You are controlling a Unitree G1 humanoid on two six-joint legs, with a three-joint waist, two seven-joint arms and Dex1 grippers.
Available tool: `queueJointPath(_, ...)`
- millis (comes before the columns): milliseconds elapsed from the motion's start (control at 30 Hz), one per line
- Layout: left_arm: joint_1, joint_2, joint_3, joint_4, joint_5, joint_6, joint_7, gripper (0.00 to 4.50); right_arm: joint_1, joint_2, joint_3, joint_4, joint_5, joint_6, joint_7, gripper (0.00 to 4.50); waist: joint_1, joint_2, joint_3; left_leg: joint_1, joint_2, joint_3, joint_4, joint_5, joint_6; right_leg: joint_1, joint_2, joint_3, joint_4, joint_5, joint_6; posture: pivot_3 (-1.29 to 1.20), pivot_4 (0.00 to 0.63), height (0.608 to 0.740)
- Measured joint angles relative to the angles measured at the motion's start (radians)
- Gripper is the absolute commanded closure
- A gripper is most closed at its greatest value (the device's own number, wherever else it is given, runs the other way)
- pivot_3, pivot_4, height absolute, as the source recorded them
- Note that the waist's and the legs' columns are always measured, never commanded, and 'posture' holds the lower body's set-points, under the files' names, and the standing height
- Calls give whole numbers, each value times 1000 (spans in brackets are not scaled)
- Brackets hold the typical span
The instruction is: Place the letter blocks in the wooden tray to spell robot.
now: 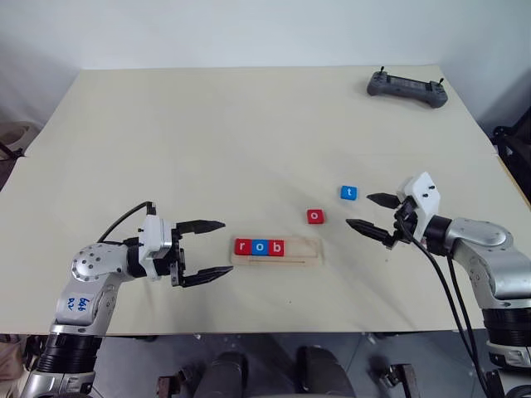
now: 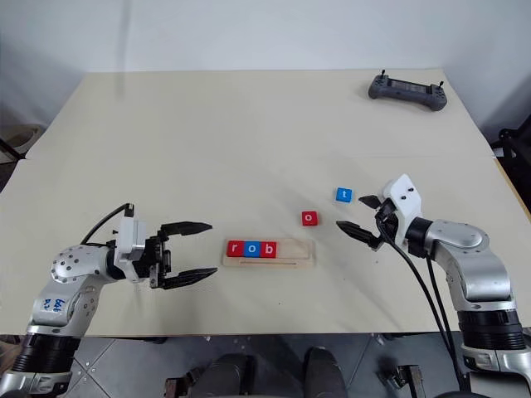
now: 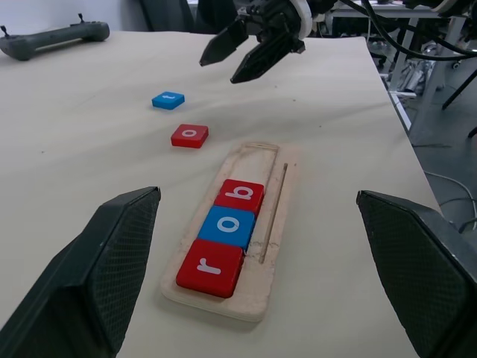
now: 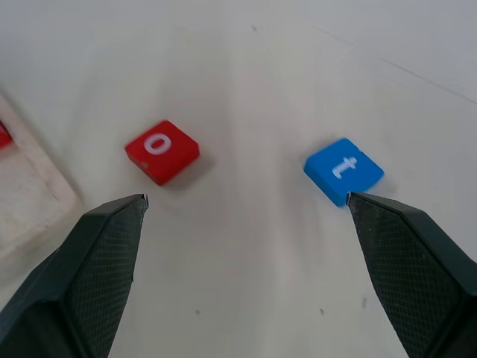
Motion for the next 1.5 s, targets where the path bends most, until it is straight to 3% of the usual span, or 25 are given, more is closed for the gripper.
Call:
queueJointPath(1167,-29,-11,-17,1,2,-7,-5,0,43,-15,-15,-17,9,14,-21,37,0,0,0,0,0,0,0,0,0,0,0,0,0,0,0,0,150,740)
queueJointPath(1300,-29,-11,-17,1,2,-7,-4,0,37,19,7,-96,39,70,-33,37,-1,0,0,0,1,0,0,0,0,0,0,0,0,0,0,0,150,740)
queueJointPath(1500,2,-6,-10,-15,2,-6,7,0,-2,131,54,-192,53,258,-195,37,-1,0,0,0,0,0,0,0,0,0,0,0,0,0,0,0,150,740)
